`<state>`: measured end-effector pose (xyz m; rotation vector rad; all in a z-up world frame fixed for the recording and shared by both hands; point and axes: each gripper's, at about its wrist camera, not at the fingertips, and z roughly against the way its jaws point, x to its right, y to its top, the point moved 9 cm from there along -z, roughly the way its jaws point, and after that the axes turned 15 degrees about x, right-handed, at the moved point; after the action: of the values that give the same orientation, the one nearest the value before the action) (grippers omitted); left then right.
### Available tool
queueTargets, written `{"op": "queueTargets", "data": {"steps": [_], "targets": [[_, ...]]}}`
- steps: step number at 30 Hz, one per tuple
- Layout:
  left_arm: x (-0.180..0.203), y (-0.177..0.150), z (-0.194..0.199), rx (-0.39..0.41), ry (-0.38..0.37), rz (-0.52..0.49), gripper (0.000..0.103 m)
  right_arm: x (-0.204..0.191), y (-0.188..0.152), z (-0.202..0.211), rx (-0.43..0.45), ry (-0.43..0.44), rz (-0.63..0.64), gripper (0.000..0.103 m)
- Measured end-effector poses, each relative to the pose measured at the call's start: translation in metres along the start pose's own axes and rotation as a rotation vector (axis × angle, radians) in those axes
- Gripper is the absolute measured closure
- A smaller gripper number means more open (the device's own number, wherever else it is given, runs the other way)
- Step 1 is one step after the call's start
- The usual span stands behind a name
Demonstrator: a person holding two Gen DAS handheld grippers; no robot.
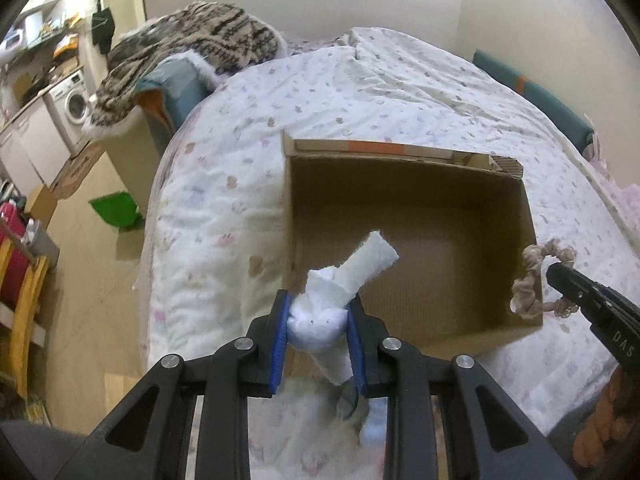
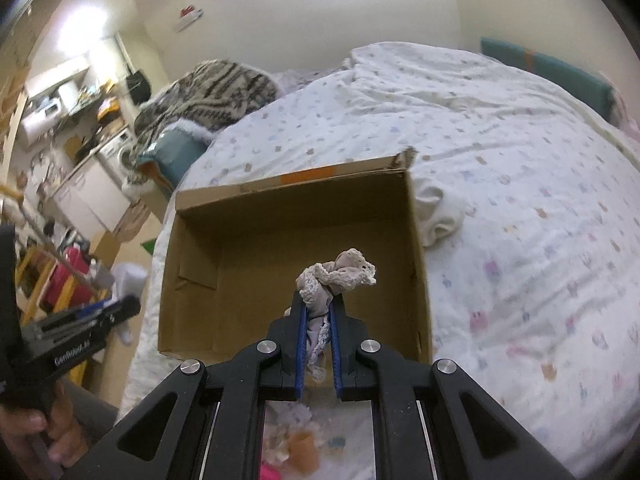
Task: Organize soft objects
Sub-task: 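Carry the sock and scrunchie over the box and open both grippers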
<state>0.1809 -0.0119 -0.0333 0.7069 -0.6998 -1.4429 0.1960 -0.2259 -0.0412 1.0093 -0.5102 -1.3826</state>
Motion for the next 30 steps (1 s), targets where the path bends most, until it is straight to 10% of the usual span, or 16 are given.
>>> {"op": "queueTargets", "data": {"steps": [30], "targets": [[0.024, -0.040, -0.058, -0.037, -0.048, -0.006, 0.078, 0.014, -0.062, -0.051, -0.190, -0.048, 0.012, 0.091]]}}
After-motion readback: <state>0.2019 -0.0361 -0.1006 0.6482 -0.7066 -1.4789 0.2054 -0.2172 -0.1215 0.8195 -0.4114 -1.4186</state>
